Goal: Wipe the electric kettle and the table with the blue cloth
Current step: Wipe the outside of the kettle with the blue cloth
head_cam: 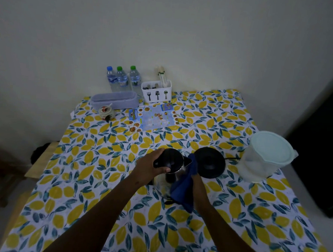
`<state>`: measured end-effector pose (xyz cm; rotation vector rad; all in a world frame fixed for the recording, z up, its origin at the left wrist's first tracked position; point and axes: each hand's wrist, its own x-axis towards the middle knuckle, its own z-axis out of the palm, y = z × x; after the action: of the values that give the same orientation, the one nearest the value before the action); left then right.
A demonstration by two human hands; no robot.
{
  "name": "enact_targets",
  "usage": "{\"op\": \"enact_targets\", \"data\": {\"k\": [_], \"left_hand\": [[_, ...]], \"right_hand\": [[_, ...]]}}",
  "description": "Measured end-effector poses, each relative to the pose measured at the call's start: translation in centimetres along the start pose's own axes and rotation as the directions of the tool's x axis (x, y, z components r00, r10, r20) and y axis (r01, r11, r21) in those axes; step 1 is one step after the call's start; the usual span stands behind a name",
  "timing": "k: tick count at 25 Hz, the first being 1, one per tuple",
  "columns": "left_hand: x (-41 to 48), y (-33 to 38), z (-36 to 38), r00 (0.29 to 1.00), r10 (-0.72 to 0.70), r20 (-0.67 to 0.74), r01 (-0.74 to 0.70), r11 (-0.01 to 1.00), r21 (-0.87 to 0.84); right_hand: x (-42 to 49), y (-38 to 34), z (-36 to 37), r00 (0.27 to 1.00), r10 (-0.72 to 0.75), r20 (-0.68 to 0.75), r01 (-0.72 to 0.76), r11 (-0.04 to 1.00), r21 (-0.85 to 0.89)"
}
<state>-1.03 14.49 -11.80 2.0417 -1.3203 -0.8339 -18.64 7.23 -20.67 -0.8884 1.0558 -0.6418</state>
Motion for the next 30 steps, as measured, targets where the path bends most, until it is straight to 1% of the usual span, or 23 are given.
{"op": "enact_targets", "data": {"k": [3,6,8,9,12,13,15,18,20,21,22,24,26,28,30], "left_hand": [[0.1,-0.3,-0.3,0.999,0.001,0.043,-0.001,1.000,0.002],[0.4,-0.5,-1.0,0.994,0.014,0.107,-0.015,1.000,0.007],[0.5,-0.6,-1.6,0.989,0.034,0.144,-0.037,0.999,0.016],[0.5,-0.6,-1.8,0.986,0.046,0.160,-0.050,0.998,0.024],[0.5,-0.7,-1.9,0.982,0.070,0.178,-0.078,0.996,0.035],[0.5,-0.8,-1.9,0.981,0.075,0.179,-0.083,0.996,0.038],[0.6,-0.9,-1.9,0.980,0.085,0.179,-0.091,0.995,0.026],[0.4,-1.1,-1.7,0.981,0.106,0.163,-0.112,0.993,0.027],[0.4,-1.3,-1.5,0.982,0.115,0.153,-0.121,0.992,0.034],[0.3,-1.4,-1.4,0.981,0.121,0.150,-0.126,0.992,0.026],[0.4,-1.5,-1.4,0.981,0.126,0.146,-0.130,0.991,0.019],[0.7,-1.8,-1.4,0.983,0.126,0.136,-0.130,0.991,0.022],[0.9,-2.0,-1.2,0.983,0.128,0.132,-0.133,0.991,0.030],[1.0,-2.2,-1.0,0.982,0.135,0.132,-0.138,0.990,0.017],[1.2,-2.4,-1.0,0.983,0.137,0.122,-0.138,0.990,0.004]], "right_hand": [[-1.7,0.0,1.4,0.998,-0.064,-0.023,0.057,0.970,-0.236],[-3.9,0.1,3.4,0.984,-0.172,-0.043,0.145,0.923,-0.357],[-5.2,1.2,5.7,0.981,-0.185,-0.052,0.138,0.868,-0.477],[-5.7,1.9,6.8,0.977,-0.197,-0.084,0.129,0.853,-0.505],[-5.7,3.2,8.6,0.946,-0.205,-0.251,0.050,0.857,-0.513],[-5.5,3.8,8.6,0.938,-0.199,-0.286,0.035,0.871,-0.490],[-5.4,5.1,8.2,0.939,-0.156,-0.306,0.008,0.901,-0.434],[-5.5,6.9,7.2,0.952,-0.125,-0.280,-0.005,0.908,-0.420],[-5.6,6.8,7.1,0.948,-0.162,-0.274,0.034,0.906,-0.421],[-5.6,6.4,7.2,0.937,-0.204,-0.282,0.066,0.900,-0.431],[-5.5,5.8,7.3,0.923,-0.257,-0.288,0.101,0.882,-0.461],[-4.7,4.8,7.2,0.898,-0.350,-0.265,0.145,0.807,-0.572],[-4.1,4.4,6.5,0.893,-0.389,-0.225,0.163,0.748,-0.643],[-3.6,4.3,5.4,0.906,-0.387,-0.173,0.194,0.742,-0.641],[-2.7,4.3,3.4,0.935,-0.342,-0.090,0.228,0.777,-0.586]]}}
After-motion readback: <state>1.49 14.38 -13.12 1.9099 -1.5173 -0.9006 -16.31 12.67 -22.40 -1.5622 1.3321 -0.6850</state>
